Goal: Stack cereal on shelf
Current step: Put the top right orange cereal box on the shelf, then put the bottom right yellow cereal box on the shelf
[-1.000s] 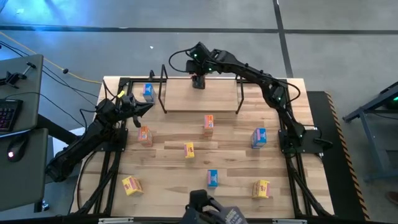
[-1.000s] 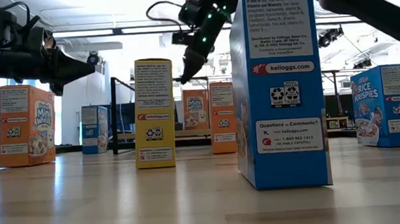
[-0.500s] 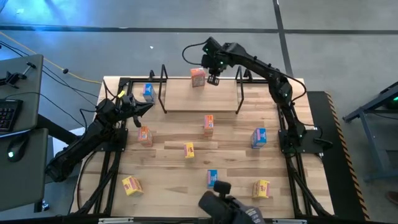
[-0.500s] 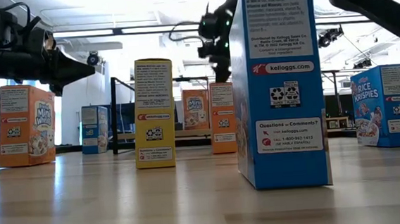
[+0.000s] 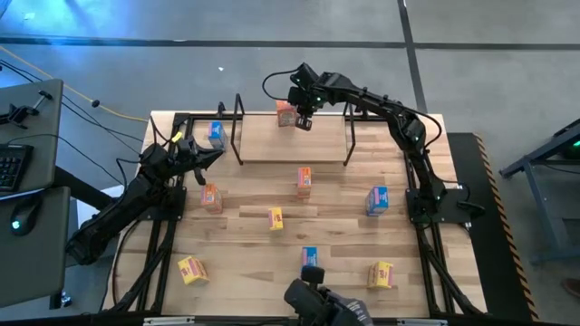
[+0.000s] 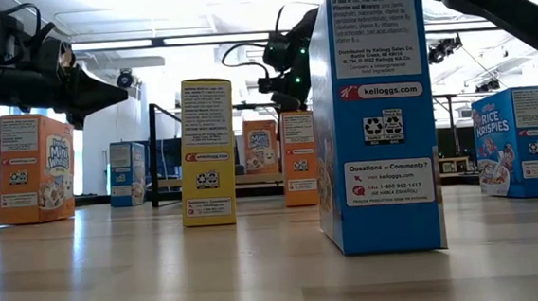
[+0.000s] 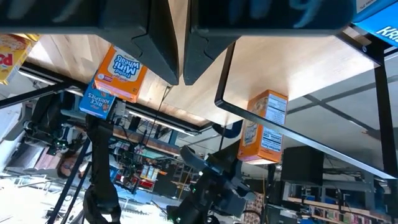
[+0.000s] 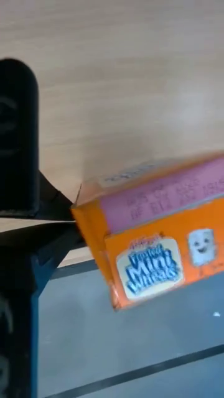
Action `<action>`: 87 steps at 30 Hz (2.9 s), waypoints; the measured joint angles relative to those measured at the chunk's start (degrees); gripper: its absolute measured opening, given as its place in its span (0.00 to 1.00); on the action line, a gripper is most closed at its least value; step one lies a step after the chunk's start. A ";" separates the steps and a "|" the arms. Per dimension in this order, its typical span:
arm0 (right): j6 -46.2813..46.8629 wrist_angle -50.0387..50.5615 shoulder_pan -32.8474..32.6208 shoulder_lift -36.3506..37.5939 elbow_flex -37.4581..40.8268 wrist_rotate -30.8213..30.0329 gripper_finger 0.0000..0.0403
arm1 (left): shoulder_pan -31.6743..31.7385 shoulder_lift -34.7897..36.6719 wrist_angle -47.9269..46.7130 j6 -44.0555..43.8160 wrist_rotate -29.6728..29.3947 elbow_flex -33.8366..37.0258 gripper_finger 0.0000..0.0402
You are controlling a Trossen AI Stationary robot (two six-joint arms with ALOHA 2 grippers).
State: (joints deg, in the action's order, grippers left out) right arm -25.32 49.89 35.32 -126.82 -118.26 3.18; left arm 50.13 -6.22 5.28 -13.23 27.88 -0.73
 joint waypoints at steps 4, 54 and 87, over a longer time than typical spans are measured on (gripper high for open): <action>0.79 -0.83 -0.49 0.00 0.00 1.50 0.00 | 0.00 0.00 0.00 0.00 0.00 0.00 0.04; 97.75 15.18 -55.10 36.96 33.14 -21.54 0.33 | -0.98 -0.02 0.15 -0.11 3.28 -0.04 0.04; 161.97 23.33 -81.49 27.83 33.24 4.63 0.79 | -2.86 -0.02 0.49 -0.67 3.19 -0.04 0.04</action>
State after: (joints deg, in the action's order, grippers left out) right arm 136.66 73.22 -46.17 -99.00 -85.01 7.81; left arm 47.27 -6.24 5.77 -13.90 31.07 -0.78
